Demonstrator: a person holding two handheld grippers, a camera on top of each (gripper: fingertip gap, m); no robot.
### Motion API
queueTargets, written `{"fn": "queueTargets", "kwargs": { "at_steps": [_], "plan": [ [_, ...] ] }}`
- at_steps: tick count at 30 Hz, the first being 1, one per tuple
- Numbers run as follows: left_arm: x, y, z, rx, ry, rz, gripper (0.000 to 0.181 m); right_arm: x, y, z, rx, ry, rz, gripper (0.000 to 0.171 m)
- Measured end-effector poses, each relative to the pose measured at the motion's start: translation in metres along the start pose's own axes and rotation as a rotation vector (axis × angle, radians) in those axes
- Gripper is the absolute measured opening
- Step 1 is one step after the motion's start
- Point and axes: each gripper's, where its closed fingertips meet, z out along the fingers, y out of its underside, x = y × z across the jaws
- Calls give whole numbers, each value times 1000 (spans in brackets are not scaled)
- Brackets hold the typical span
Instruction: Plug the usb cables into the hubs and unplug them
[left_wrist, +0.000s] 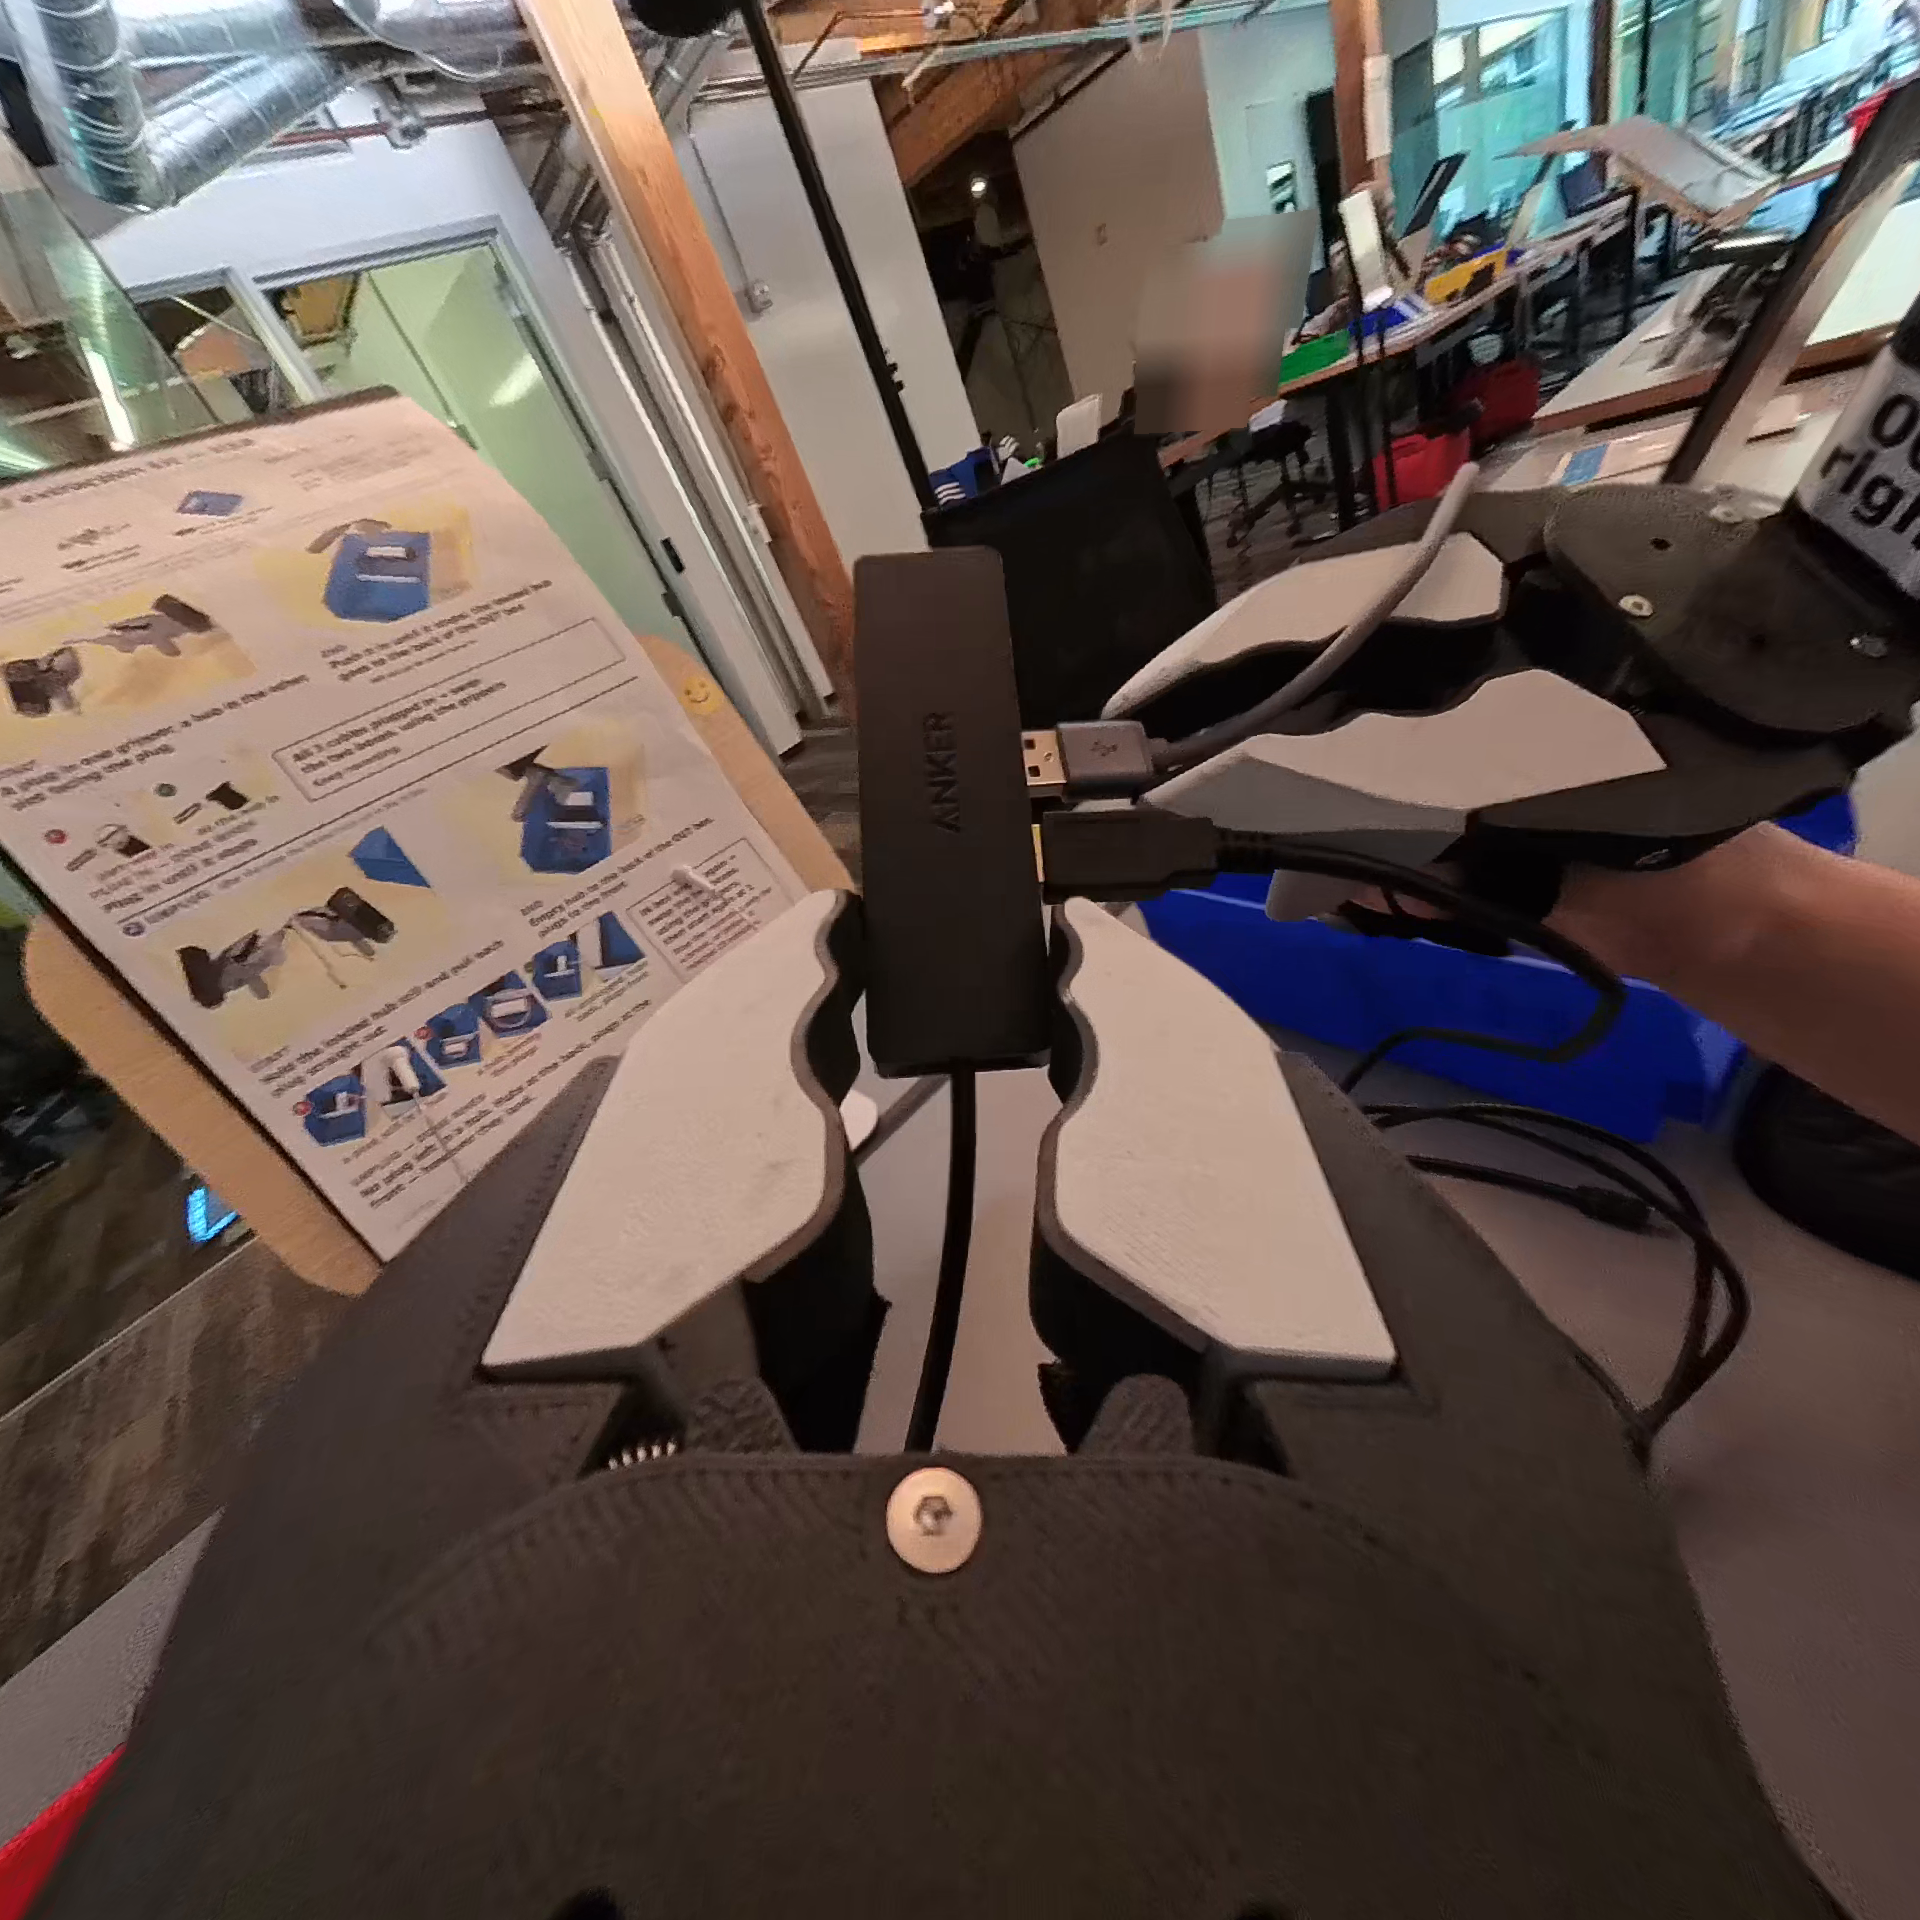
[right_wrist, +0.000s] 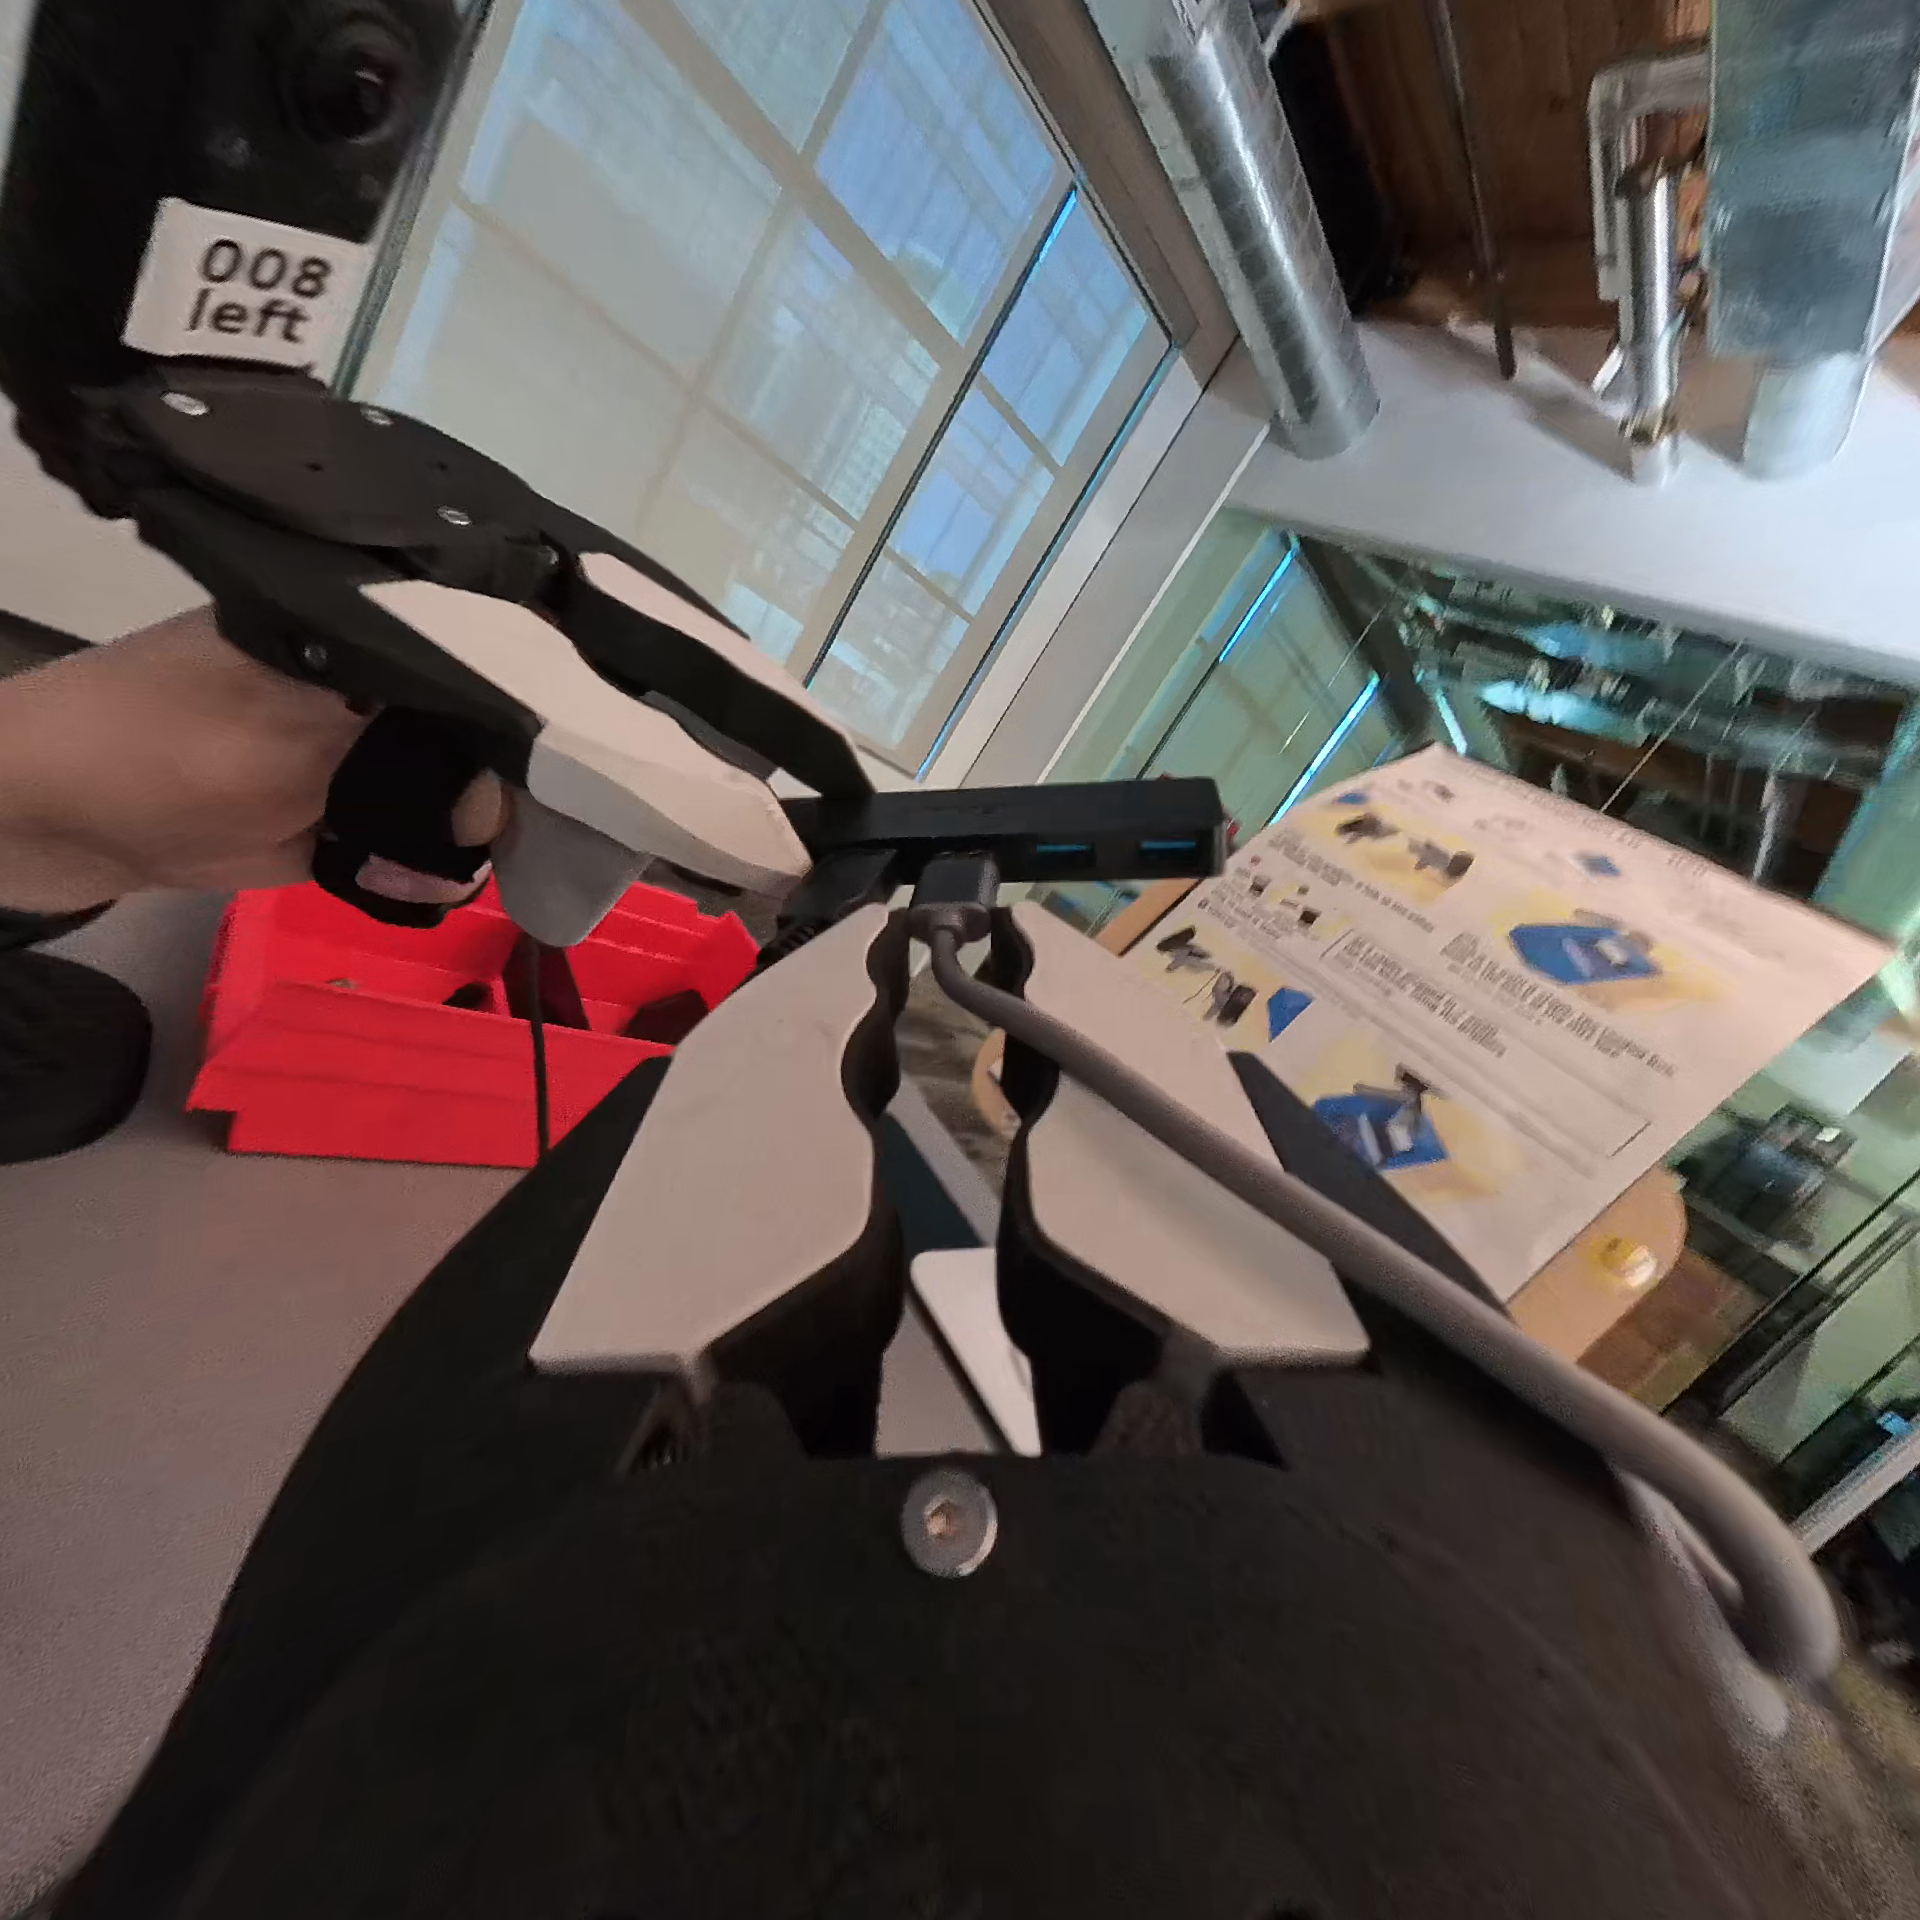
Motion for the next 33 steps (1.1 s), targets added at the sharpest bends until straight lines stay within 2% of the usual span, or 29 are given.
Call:
{"fn": "queueTargets", "kwargs": {
  "at_steps": [7, 9, 18, 25, 33],
  "plan": [
    [16, -20, -10, 61, 55, 1, 33, -8, -36, -16, 125, 28, -241, 16],
    [17, -25, -13, 77, 42, 17, 33, -9, -41, -17, 129, 28, -249, 16],
    [16, -32, -17, 102, -62, 154, 32, -7, -42, -16, 93, 4, -167, 16],
    [12, -39, -21, 145, -164, 237, 32, -5, -45, -12, 146, -33, 61, 16],
    [14, -47, -25, 225, -207, 226, 32, -3, -53, -12, 190, -10, 127, 15]
  ]
}}
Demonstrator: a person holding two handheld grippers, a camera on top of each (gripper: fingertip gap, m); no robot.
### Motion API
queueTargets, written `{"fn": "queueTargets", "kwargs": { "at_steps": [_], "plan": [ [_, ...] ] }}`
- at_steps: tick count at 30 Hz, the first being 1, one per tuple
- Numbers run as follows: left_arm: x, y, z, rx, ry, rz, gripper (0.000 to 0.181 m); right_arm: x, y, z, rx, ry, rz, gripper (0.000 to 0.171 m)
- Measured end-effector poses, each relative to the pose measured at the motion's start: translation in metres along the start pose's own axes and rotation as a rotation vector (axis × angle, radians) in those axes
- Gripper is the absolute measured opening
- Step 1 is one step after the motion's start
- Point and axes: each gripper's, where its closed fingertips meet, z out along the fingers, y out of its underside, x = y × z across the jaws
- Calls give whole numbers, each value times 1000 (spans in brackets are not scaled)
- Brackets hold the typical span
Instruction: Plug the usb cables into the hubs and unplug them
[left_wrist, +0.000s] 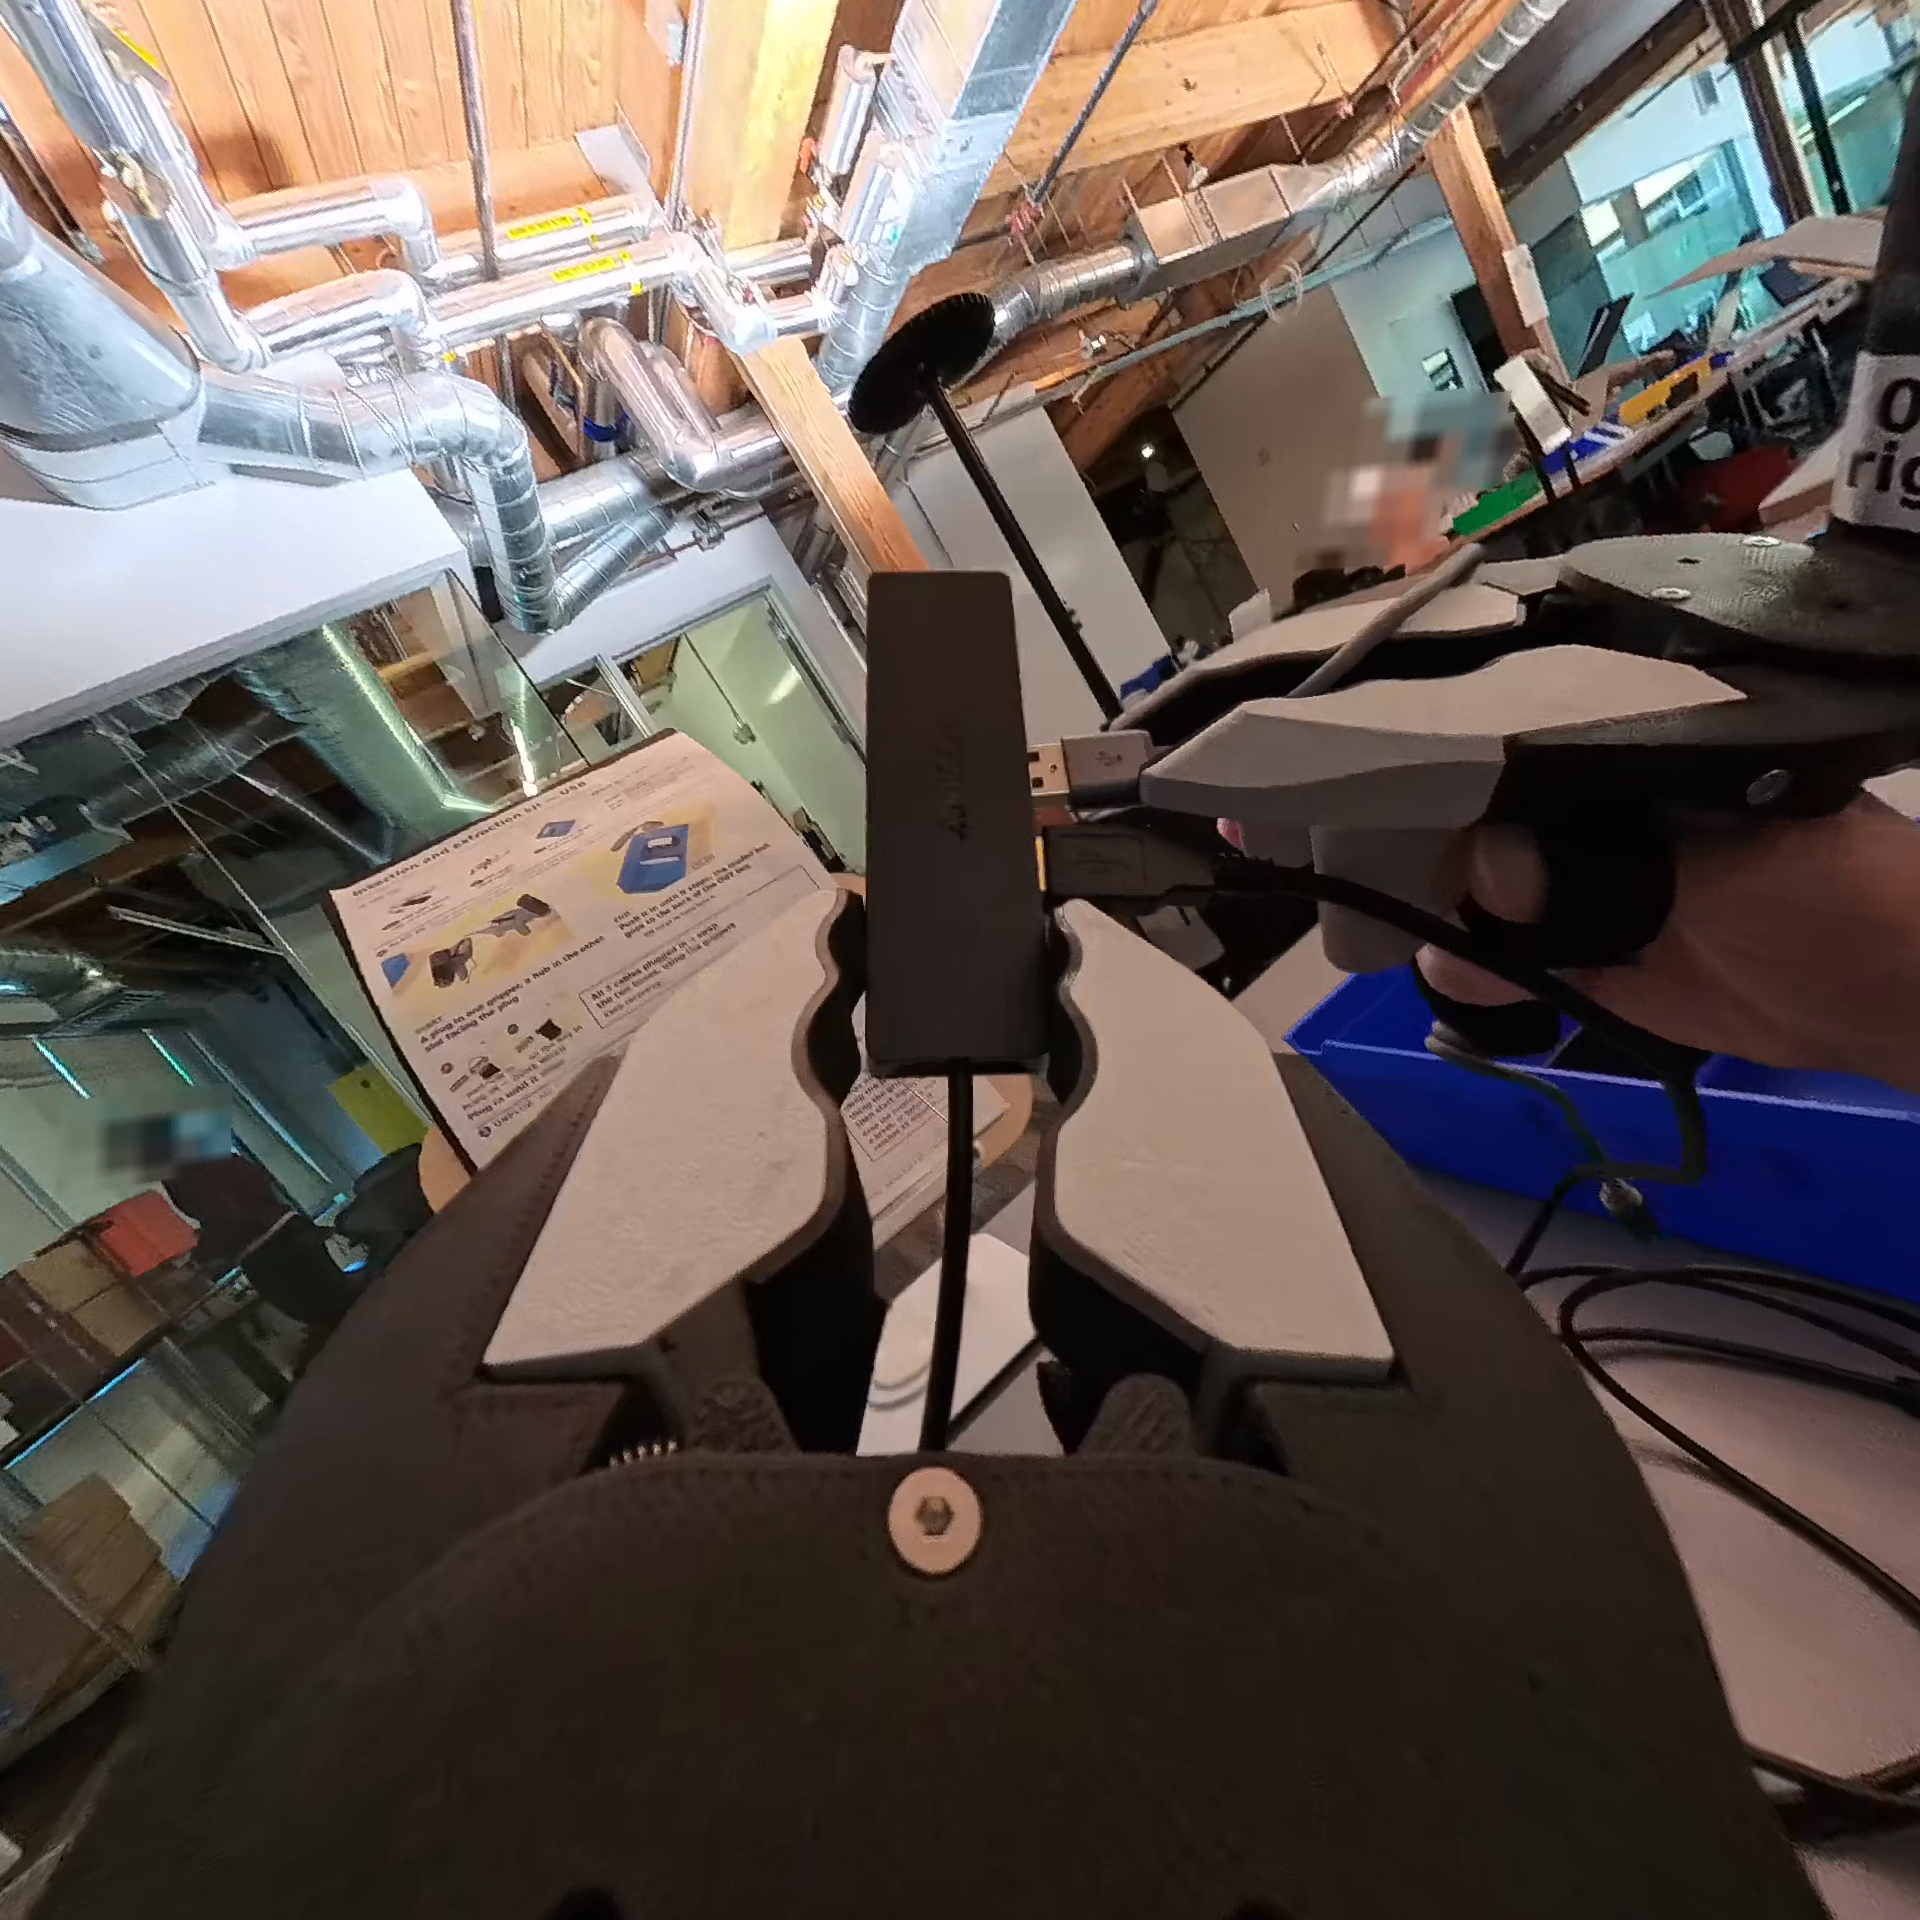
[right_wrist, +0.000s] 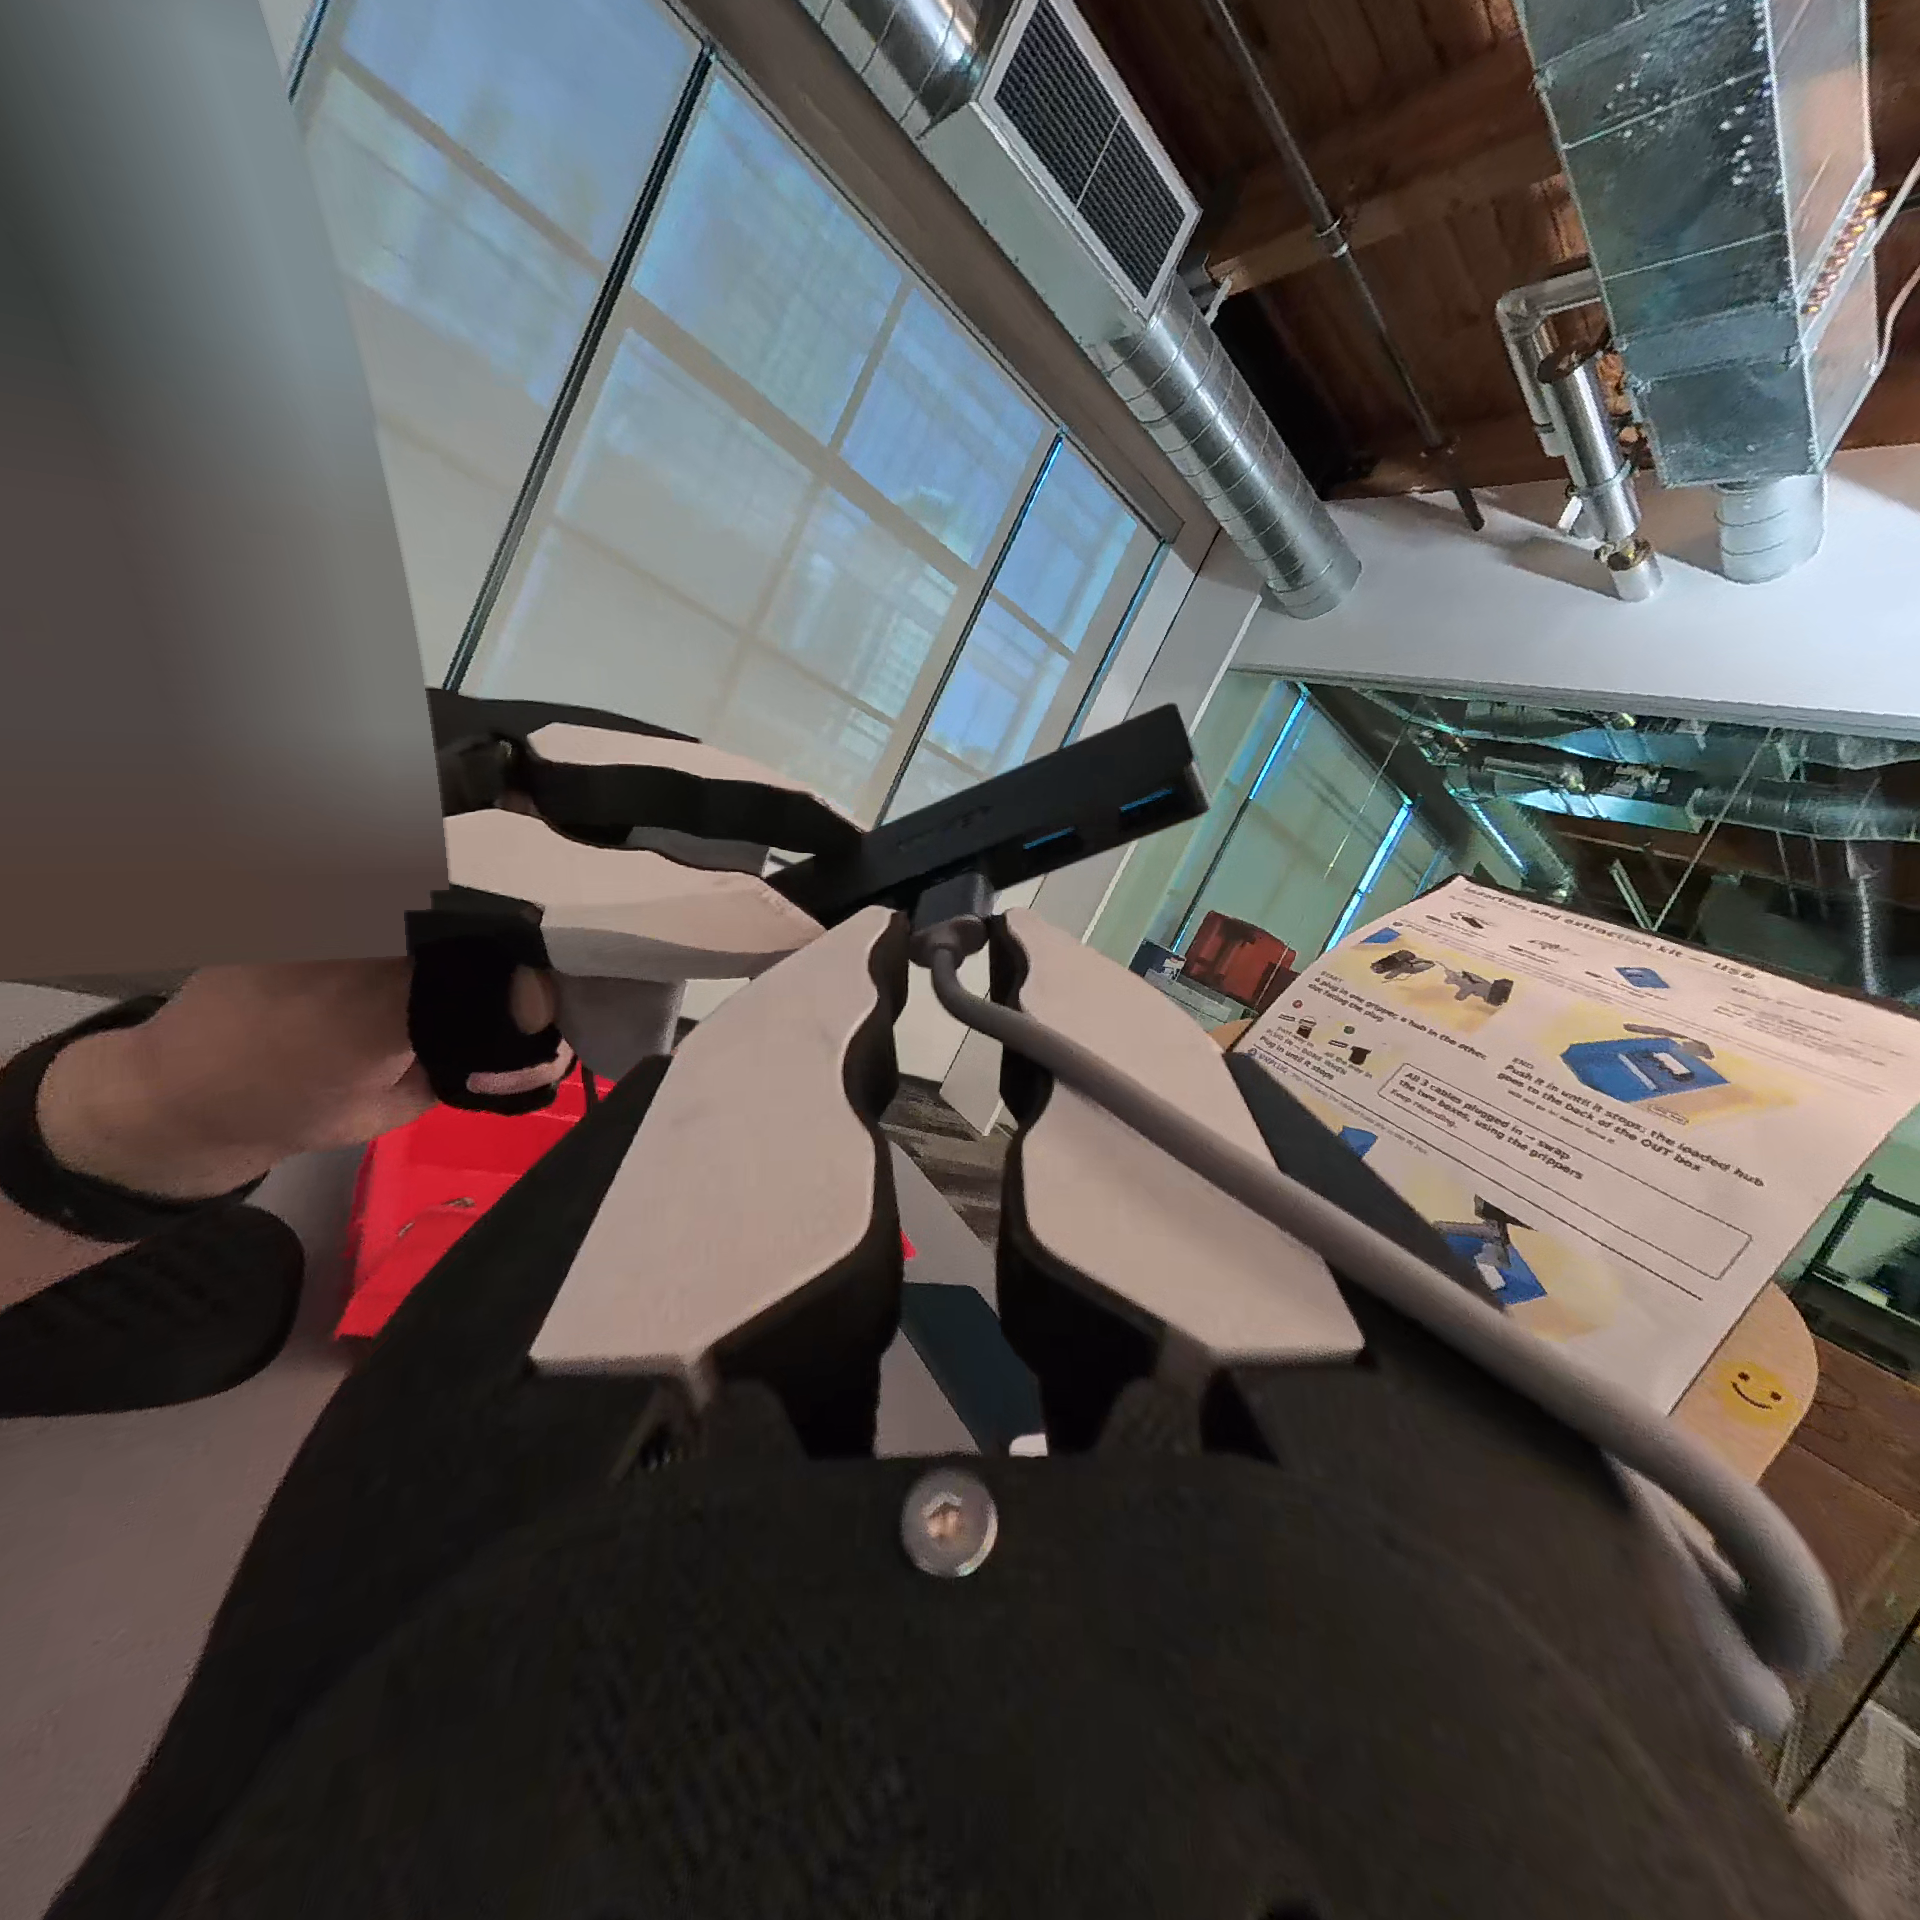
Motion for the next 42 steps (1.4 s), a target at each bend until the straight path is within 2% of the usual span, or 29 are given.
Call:
{"fn": "queueTargets", "kwargs": {
  "at_steps": [4, 13, 20, 23, 30, 42],
  "plan": [
    [-2, -5, -2, 44, -36, 21, 32, 1, -4, 1, 10, 20, 45, 15],
    [-2, -11, -5, 94, -56, 24, 32, -1, -7, 2, 26, -70, 295, 13],
    [-1, -8, -4, 96, -36, -6, 32, -3, -5, 3, 73, -152, 525, 11],
    [0, -2, -1, 70, -61, 42, 33, -3, -3, 3, 100, -164, 598, 10],
    [-1, 3, 1, 58, -103, 107, 33, -5, 1, 5, 75, -161, 614, 9],
    [-7, 13, 3, -43, -134, 326, 33, -7, 13, 8, 7, -122, 571, 9]
  ]
}}
